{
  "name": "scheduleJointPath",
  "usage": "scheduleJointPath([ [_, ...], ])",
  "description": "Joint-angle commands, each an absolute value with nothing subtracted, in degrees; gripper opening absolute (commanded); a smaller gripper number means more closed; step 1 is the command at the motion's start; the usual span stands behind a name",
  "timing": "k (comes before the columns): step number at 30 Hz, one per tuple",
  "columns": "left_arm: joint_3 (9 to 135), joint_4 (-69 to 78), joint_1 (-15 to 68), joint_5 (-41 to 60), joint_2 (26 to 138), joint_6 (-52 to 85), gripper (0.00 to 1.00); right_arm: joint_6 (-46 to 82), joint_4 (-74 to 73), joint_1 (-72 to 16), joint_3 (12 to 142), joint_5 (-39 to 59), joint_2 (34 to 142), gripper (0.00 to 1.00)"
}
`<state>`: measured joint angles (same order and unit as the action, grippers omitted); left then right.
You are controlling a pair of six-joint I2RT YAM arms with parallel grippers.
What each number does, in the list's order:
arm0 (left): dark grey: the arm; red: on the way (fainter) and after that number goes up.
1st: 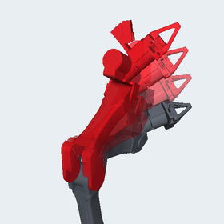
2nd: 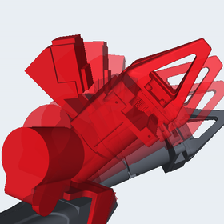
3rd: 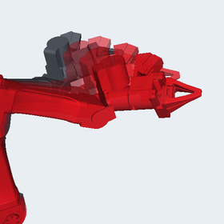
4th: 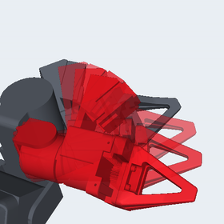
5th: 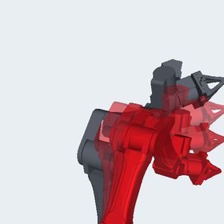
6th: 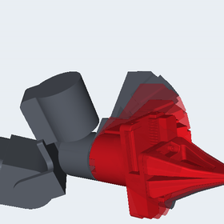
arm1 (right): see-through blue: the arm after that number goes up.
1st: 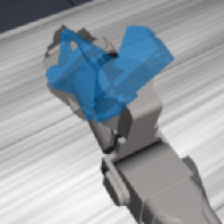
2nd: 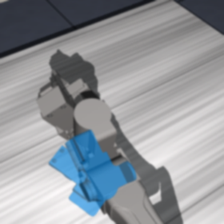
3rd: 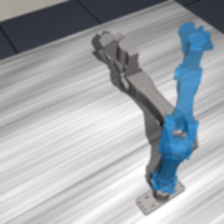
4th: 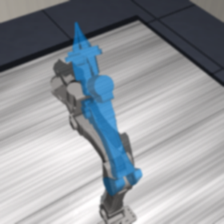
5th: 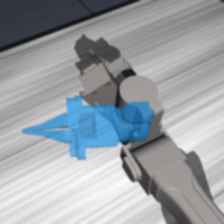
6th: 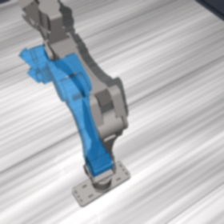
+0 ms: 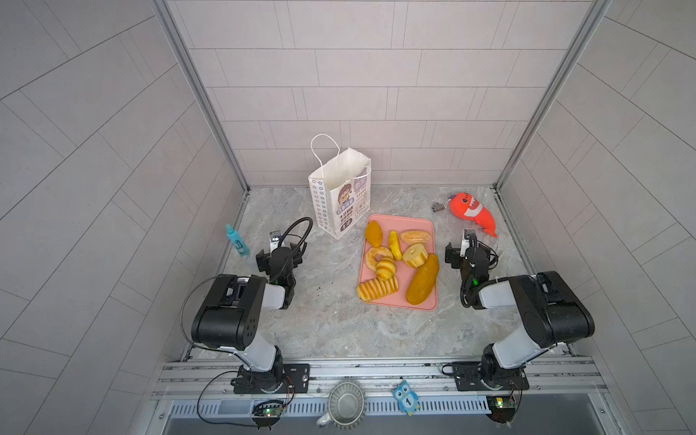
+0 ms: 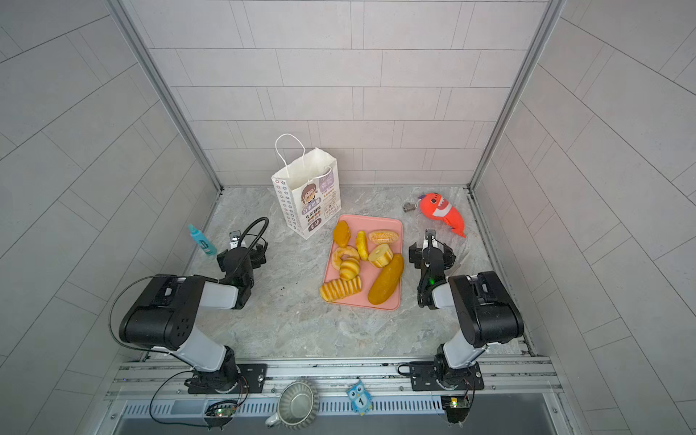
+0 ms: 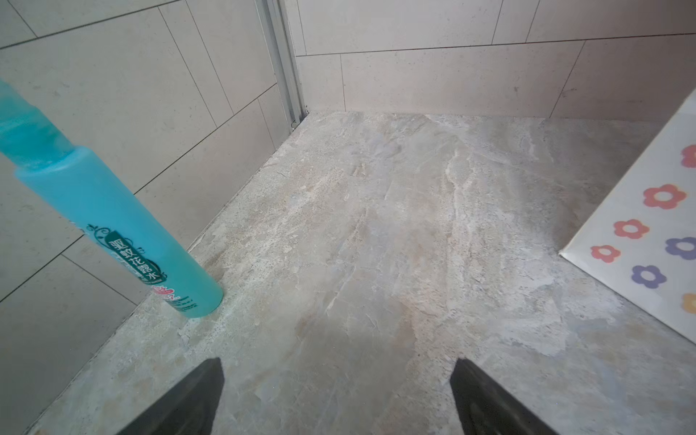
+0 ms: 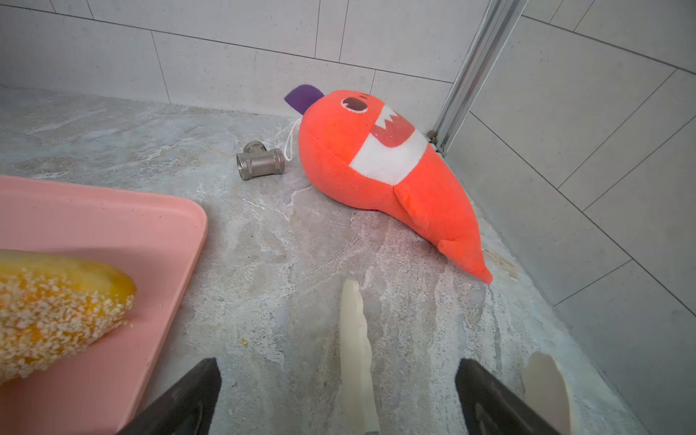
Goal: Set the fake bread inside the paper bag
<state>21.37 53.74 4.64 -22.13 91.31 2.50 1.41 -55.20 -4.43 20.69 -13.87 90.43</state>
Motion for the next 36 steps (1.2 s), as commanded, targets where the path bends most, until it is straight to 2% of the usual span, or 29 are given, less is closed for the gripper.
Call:
scheduleJointPath([
  [1, 22.1, 54.6, 4.7, -22.4, 91.2, 2.2, 1.00, 0.8, -55.0, -4.1, 21.2, -13.4, 90.4, 0.99],
  [32, 21.8, 54.8, 4.6, -22.5, 90.4, 2.1, 1.00, 0.9, -56.2, -4.1, 20.4, -13.6, 89.8, 0.99],
  [36, 29.0, 33.6, 4.7, -25.6, 82.6, 4.3, 1.00, 0.9, -47.2, -4.2, 21.3, -14.4, 81.2, 0.99],
])
